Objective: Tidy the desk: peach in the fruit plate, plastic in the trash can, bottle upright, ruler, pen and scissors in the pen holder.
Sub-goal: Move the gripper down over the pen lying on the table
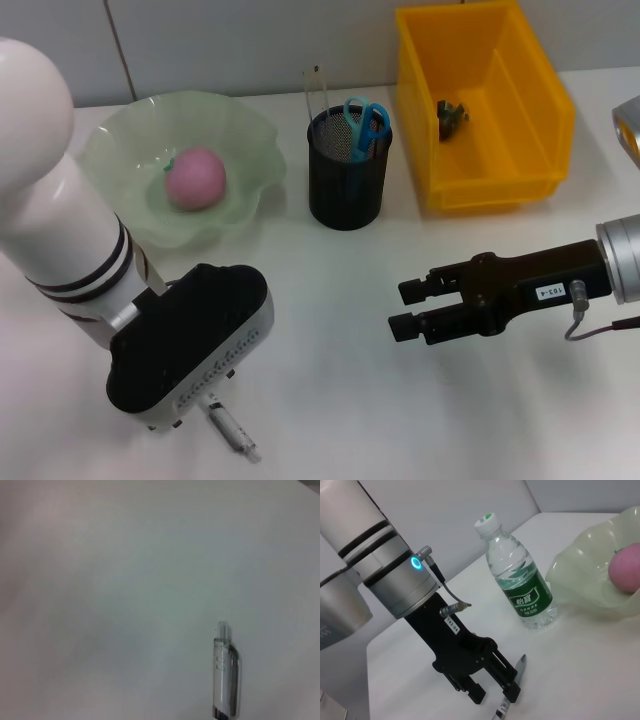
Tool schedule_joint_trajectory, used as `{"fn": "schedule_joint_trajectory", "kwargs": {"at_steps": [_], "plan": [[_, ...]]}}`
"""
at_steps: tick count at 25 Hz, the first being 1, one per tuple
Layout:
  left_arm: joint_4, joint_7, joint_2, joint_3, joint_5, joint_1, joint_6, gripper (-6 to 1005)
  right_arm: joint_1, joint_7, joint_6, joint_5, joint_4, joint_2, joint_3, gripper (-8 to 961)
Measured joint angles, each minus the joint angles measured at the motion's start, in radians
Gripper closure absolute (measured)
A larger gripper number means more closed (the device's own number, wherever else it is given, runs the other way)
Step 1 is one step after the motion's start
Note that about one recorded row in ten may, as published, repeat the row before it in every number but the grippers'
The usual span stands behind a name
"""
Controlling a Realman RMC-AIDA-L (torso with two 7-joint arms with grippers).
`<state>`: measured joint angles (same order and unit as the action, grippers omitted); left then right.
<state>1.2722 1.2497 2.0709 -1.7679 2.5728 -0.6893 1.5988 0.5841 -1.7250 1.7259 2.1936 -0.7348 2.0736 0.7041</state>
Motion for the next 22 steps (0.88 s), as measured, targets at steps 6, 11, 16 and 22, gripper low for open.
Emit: {"fn": "schedule_joint_trajectory", "kwargs": {"at_steps": [6,11,16,22], "plan": [[-0.004,-0.003,0.0,-0.026,0.013,-0.007,-0.011,278,0.001,-0.007,0.003,0.0,0.0,0.0,0.0,243],[-0.006,-0.005,0.001,-0.053,0.026,-0.016,-0.012,282,0.001,-0.016,0.003,0.001,0.0,0.0,0.0,243],[-0.007,-0.005,0.003,-0.065,0.034,-0.023,-0.012,285,0.001,-0.016,0.002,0.001,0.0,0.0,0.0,245],[-0.012,0.001,0.003,-0.081,0.044,-0.035,-0.013,362,0.003,-0.016,0.001,0.002,0.0,0.0,0.012,251]]}}
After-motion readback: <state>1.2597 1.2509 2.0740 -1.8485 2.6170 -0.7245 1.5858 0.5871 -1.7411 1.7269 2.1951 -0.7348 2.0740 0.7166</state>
